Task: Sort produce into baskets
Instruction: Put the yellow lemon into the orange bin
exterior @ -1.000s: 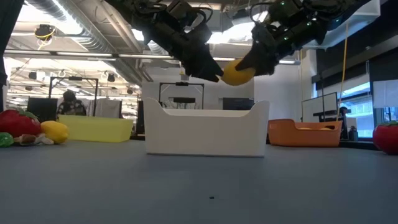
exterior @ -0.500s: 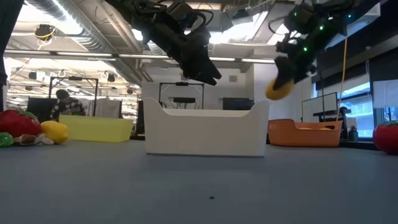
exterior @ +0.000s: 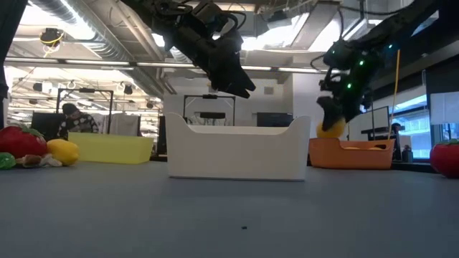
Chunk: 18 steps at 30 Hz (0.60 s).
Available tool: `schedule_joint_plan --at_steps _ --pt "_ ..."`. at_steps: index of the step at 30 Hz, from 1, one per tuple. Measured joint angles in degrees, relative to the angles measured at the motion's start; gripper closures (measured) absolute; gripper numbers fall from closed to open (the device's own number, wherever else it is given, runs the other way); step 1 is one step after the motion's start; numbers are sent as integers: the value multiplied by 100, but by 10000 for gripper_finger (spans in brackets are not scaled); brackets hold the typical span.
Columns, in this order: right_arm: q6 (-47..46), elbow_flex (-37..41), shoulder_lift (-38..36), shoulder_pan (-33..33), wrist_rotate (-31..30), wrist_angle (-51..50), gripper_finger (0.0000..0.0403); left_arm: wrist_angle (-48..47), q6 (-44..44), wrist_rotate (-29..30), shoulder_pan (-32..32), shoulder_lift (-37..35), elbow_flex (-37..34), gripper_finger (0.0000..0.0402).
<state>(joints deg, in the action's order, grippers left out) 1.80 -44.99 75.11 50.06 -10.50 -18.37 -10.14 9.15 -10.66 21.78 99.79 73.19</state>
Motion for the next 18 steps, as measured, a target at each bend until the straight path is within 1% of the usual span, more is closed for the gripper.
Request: schedule_joint_plan --at_steps 7,12,18 --pt "7 2 500 -17 4 203 82 -1 0 1 0 0 -2 88" --pt "12 2 562 -13 -52 205 68 -1 2 0 0 0 -2 88" --pt "29 2 562 -15 59 208 64 -1 2 0 0 0 -2 88"
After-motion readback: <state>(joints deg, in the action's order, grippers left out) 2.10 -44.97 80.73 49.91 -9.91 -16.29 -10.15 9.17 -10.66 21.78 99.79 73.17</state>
